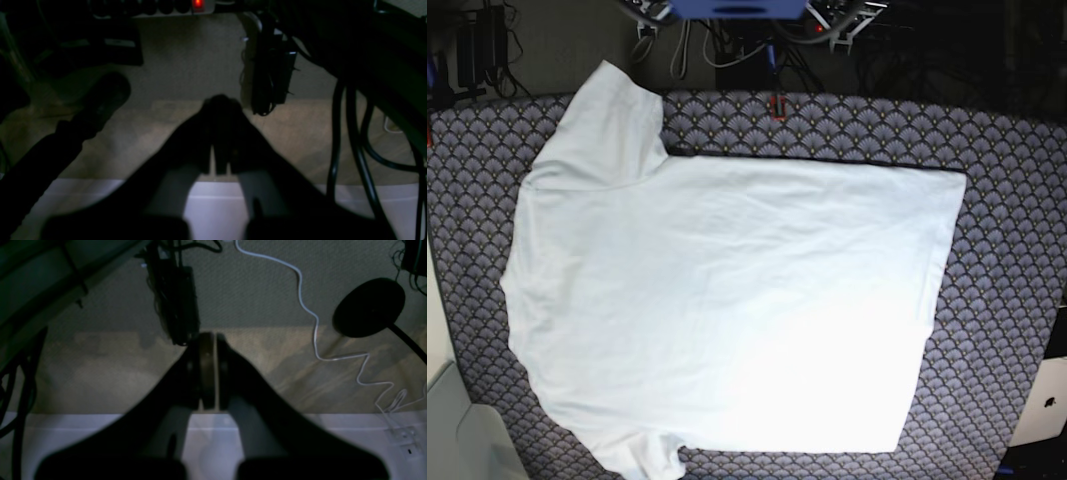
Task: Fold the T-shirt properly
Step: 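Move both grippers down toward the shirt's shoulder corners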
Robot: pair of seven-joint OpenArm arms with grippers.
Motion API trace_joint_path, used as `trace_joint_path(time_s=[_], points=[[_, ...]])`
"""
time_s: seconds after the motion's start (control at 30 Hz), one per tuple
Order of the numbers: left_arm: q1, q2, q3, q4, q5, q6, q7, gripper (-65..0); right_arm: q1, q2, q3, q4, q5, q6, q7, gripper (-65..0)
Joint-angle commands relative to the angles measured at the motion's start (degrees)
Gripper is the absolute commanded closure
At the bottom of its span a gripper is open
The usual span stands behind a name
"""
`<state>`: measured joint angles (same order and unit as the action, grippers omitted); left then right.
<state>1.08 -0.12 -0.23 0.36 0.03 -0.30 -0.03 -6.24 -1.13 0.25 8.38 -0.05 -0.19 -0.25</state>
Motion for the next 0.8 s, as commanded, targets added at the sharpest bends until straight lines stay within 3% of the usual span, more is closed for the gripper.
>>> trace_joint_path(time_s=[0.0,0.5,0.77], points=[[0.19,-0.01,0.19,-0.05,0.36,-0.28,0.08,-0.1,-0.13,-0.24,-0.03,0.28,-0.25,0.49,0.03,0.0],[0.19,-0.28,0.19,0.3,0.36,-0.28,-0.01,-0.1,-0.13,-0.24,-0.21,0.28,-0.25,0.49,0.12,0.0],[4.06,-0.36,0.27,7.86,0.36,-0.28,0.52,-0.1,-0.13,-0.24,-0.3,0.28,-0.25,0.49,0.12,0.0]])
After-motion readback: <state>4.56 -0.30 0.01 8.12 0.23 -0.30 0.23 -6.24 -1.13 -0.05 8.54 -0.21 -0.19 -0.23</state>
